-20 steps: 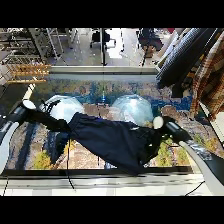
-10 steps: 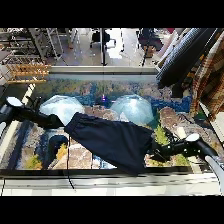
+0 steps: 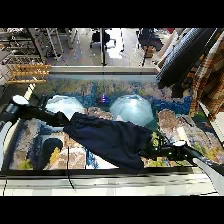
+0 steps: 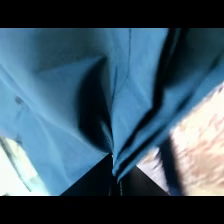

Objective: Fold the clothes and pants, and hang the long-sleeved shirts on hangers.

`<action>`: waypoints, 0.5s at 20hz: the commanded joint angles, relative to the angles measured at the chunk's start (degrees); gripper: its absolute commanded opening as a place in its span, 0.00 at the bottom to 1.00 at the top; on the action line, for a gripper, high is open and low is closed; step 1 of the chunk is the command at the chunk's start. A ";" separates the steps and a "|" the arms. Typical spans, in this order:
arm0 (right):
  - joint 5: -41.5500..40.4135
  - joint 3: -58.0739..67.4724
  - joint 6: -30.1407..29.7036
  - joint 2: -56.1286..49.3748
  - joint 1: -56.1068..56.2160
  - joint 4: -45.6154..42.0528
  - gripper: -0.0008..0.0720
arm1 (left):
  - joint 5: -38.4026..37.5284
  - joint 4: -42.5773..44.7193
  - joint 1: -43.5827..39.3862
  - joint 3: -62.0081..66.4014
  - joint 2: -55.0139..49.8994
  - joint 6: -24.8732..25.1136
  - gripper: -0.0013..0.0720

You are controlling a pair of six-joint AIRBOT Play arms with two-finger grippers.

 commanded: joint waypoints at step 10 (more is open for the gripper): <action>6.80 23.71 22.93 16.50 -2.51 -43.52 0.03 | 8.44 0.04 -20.09 -0.04 -14.56 1.84 0.04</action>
